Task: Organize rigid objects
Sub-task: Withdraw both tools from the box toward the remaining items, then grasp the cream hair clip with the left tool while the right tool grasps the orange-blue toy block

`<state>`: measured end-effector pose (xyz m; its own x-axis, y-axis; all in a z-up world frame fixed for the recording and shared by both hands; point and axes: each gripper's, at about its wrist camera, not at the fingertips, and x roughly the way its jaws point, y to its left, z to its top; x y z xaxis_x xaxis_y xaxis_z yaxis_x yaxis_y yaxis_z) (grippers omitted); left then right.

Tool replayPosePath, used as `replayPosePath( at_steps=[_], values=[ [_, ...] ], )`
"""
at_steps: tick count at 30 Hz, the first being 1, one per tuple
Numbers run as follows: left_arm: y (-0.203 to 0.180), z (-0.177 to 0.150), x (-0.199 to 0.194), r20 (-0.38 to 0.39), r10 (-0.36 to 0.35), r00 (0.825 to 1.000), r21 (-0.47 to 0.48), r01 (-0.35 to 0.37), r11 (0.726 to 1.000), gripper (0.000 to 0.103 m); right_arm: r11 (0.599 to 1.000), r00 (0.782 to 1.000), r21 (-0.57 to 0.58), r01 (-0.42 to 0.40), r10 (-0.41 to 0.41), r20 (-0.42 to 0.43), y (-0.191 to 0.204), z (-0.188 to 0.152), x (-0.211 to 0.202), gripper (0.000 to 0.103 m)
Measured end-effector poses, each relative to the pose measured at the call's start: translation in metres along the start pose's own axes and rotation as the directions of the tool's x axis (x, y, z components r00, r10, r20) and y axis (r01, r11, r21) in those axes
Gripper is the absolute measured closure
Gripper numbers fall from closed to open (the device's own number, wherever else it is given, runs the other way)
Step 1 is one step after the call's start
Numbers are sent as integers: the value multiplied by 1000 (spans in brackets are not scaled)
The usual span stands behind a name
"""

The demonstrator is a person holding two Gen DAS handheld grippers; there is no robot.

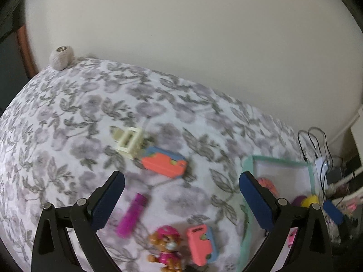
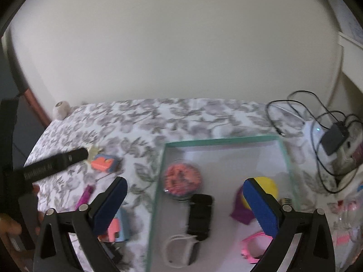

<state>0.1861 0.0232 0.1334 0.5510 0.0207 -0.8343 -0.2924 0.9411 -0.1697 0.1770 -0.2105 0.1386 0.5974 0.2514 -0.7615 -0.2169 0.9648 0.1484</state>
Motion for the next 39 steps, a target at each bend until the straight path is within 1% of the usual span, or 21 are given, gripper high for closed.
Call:
replayPosePath(
  at_steps=[7, 11, 15, 19, 22, 25, 28, 32, 36, 39],
  values=[
    [54, 17, -2, 4, 48, 999, -84, -47, 995, 2, 997, 998, -48, -57, 55, -28, 39, -5, 16, 0],
    [83, 23, 0, -7, 41, 999, -131, -41, 990, 2, 995, 996, -63, -74, 71, -52, 56, -9, 30, 0],
    [103, 26, 4, -18, 49, 999, -163, -51, 985, 2, 995, 996, -65, -79, 76, -47, 67, -9, 38, 0],
    [117, 27, 13, -37, 46, 998, -164, -52, 985, 2, 996, 997, -50, -70, 68, -39, 73, -6, 44, 0],
    [123, 28, 22, -53, 40, 998, -146, -47, 988, 2, 997, 996, -36, -72, 70, -47, 79, -3, 54, 0],
    [125, 28, 34, -77, 24, 997, -126, -34, 991, 2, 996, 995, -51, -79, 76, -65, 89, -2, 65, 0],
    [125, 28, 47, -94, 7, 996, -93, -16, 996, 2, 992, 992, -90, -94, 86, -92, 105, -1, 79, 0],
    [128, 28, 63, -110, 11, 994, -65, -18, 998, 2, 985, 990, -156, -75, 56, -127, 126, 5, 103, 0],
    [142, 30, 73, -118, -1, 993, -97, -10, 995, 2, 973, 987, -228, -44, 7, -162, 144, 6, 128, 0],
    [148, 30, 80, -124, -19, 992, -108, 6, 994, 2, 965, 981, -261, -37, -14, -194, 154, 6, 147, 0]
  ],
)
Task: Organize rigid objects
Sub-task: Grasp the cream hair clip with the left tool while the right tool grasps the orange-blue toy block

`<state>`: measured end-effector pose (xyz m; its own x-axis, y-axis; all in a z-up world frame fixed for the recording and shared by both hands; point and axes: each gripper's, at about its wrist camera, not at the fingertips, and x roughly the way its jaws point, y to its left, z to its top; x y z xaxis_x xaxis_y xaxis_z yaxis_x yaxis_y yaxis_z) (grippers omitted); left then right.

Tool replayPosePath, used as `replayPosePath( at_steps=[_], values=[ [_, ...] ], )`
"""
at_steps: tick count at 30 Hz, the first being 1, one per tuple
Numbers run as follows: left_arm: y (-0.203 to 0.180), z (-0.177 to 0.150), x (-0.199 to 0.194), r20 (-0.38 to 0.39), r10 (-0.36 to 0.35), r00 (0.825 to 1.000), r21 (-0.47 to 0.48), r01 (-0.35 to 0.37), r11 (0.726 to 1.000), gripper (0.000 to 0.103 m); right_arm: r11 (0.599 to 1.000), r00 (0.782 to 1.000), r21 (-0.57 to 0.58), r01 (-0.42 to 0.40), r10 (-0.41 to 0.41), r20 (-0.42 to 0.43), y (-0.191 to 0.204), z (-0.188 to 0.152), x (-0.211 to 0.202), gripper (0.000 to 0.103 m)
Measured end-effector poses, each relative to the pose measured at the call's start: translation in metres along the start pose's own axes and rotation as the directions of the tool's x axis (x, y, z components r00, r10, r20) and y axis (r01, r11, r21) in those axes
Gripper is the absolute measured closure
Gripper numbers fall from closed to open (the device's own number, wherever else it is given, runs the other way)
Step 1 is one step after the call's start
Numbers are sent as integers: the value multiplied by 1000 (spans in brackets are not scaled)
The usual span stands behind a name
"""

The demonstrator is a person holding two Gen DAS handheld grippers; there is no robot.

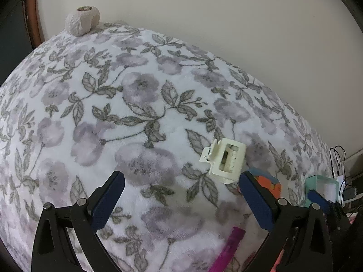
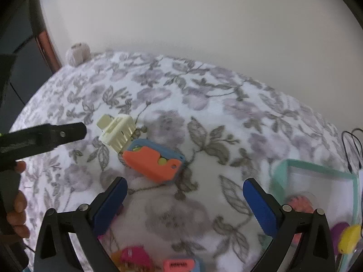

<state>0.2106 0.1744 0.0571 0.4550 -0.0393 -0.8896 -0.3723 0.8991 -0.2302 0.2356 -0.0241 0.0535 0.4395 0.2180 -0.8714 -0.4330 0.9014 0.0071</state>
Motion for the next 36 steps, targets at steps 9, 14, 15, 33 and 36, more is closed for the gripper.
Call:
replayPosePath(
  at_steps=[9, 14, 15, 33, 36],
  values=[
    [-5, 4, 18, -15, -33, 999, 20, 33, 999, 2, 986, 993, -131, 103, -109, -39, 22, 8, 35, 0],
    [-16, 6, 22, 4, -44, 999, 48, 44, 998, 2, 976, 990, -168, 138, -143, -18, 29, 15, 44, 1],
    [-18, 6, 23, 6, -47, 999, 52, 47, 998, 2, 976, 989, -164, 145, -149, -12, 29, 17, 44, 1],
    [-41, -2, 46, 33, -27, 999, 120, 23, 992, 32, 997, 997, -23, 71, -72, -40, -1, 13, 38, 54],
    [-42, -4, 45, 53, -38, 998, 136, 31, 990, 51, 998, 997, -13, 67, -68, -41, -5, 9, 37, 54]
  ],
)
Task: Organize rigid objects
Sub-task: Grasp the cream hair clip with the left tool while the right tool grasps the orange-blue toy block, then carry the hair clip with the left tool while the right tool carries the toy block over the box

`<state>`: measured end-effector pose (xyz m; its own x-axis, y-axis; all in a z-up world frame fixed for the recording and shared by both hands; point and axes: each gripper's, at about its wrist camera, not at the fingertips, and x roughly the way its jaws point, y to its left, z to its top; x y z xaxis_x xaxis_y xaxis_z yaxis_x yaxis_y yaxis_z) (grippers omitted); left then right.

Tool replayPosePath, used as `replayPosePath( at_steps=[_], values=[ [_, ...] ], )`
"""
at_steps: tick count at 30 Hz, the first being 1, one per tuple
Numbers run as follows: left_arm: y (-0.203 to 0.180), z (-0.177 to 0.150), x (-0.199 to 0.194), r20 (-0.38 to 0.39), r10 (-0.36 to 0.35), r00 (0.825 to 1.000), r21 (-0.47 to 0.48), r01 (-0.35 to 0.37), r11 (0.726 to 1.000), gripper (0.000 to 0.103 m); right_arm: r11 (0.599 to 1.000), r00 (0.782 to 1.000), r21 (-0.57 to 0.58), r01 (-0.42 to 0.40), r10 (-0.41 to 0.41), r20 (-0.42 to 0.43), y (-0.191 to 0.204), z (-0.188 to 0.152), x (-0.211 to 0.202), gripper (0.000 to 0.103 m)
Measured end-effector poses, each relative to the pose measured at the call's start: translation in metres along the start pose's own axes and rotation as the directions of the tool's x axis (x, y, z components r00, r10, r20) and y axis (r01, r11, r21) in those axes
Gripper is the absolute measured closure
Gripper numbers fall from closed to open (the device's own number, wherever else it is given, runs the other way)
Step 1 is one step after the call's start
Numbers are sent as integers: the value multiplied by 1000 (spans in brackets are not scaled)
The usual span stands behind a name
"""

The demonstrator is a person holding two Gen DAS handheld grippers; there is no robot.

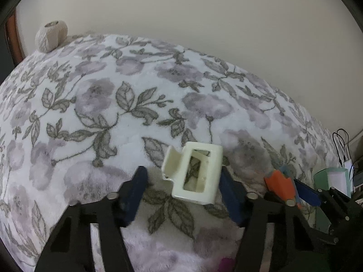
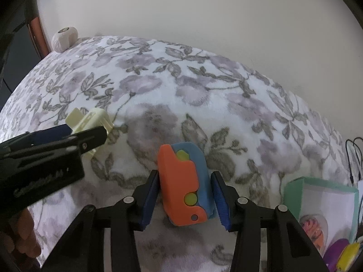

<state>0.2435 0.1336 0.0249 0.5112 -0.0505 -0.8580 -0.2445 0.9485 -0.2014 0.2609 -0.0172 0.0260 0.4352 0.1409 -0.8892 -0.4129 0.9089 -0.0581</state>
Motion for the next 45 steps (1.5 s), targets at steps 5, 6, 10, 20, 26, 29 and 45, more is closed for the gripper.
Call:
replayPosePath(
  at_steps=[5, 6, 10, 20, 26, 29, 45],
  values=[
    [-6, -2, -6, 22, -6, 1000, 40, 6, 999, 55, 1000, 1000, 26, -12, 12, -4, -6, -8, -6, 54],
    [-7, -3, -7, 28, -3, 1000, 46, 2, 999, 55, 999, 1000, 30, -15, 15, -3, -7, -10, -7, 54],
    [-7, -7, -13, 40, -17, 999, 44, 15, 999, 55, 998, 999, 56, -38, 38, 5, -12, -20, -13, 54],
    [-4, -9, -38, 67, 42, 997, 10, -43, 999, 56, 960, 983, 220, -174, 158, 91, -40, -45, -40, 56],
    [-4, -7, -62, 106, 48, 993, -14, -47, 999, 56, 930, 964, 273, -246, 207, 165, -57, -56, -63, 56],
    [-10, -5, -78, 133, 36, 990, -13, -35, 999, 56, 921, 958, 289, -263, 213, 193, -67, -60, -75, 56],
    [-80, -10, -146, 248, -93, 964, 94, 72, 993, 55, 924, 955, 347, -160, 56, 293, -143, -77, -154, 56]
  ],
)
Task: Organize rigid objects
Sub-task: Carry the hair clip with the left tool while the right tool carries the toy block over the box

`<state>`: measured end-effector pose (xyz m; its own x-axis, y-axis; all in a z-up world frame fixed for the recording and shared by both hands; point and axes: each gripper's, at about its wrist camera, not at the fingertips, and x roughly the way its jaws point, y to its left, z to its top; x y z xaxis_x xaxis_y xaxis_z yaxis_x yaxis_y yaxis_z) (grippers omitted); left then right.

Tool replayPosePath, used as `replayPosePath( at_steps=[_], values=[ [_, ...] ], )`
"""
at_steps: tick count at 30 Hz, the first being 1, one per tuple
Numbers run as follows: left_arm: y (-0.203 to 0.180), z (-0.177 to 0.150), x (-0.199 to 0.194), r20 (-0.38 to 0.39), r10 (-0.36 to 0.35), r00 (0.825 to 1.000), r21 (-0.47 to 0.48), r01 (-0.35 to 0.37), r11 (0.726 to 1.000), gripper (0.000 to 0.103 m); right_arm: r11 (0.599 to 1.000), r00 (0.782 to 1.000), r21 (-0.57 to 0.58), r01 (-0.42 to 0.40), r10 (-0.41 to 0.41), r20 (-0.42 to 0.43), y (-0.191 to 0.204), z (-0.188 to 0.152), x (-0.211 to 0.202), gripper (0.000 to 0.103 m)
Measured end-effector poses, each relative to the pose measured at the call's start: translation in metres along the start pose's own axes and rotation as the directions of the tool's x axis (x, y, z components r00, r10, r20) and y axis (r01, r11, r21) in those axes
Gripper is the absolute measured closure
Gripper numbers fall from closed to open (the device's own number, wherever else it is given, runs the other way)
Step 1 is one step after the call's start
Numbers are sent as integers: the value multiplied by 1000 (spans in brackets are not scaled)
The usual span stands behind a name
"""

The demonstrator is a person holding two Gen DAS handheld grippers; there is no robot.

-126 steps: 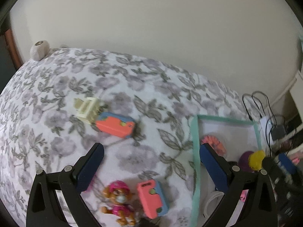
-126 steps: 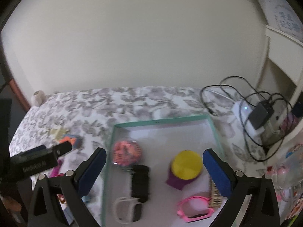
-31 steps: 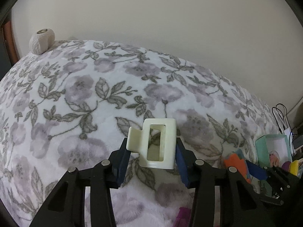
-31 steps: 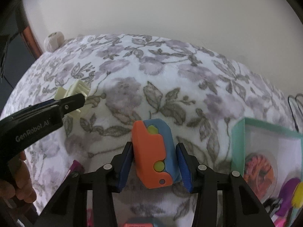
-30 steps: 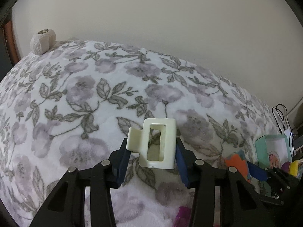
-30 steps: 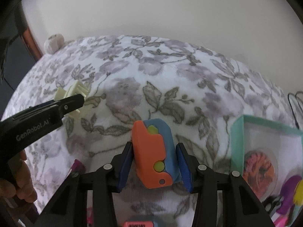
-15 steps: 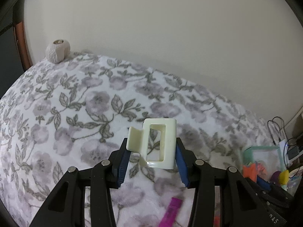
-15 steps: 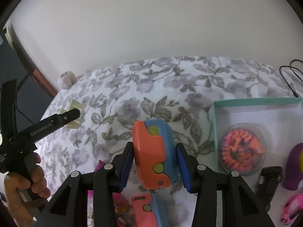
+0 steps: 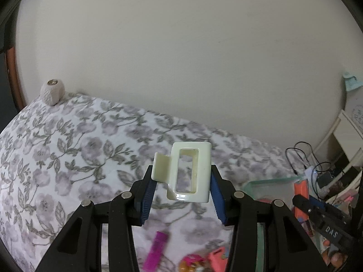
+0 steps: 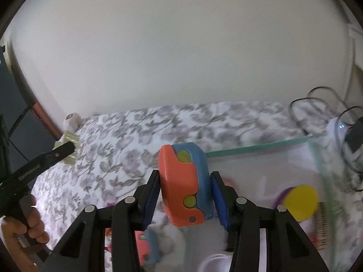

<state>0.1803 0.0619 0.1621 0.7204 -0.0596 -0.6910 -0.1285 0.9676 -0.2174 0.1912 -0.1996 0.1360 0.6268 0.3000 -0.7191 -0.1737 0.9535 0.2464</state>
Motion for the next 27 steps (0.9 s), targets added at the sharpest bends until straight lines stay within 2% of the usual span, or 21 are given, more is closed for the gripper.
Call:
replayPosePath(
  at_steps=[5, 10, 16, 20, 27],
  values=[
    [-31, -3, -8, 1, -52, 999, 34, 52, 998, 55, 999, 999, 22, 36, -36, 27, -28, 4, -20, 56],
    [-71, -14, -10, -15, -93, 996, 107, 94, 990, 55, 993, 994, 66, 93, -97, 49, -66, 4, -41, 56],
    [-121, -40, -1, -80, -139, 987, 210, 153, 966, 55, 974, 984, 157, 162, -172, 52, -119, 2, -59, 56],
    [-146, -59, 11, -145, -166, 975, 246, 198, 949, 55, 958, 977, 208, 199, -211, 34, -149, -5, -62, 56],
    [-169, -84, 29, -222, -173, 960, 277, 232, 933, 55, 951, 978, 233, 203, -209, 0, -164, -14, -50, 56]
  ],
)
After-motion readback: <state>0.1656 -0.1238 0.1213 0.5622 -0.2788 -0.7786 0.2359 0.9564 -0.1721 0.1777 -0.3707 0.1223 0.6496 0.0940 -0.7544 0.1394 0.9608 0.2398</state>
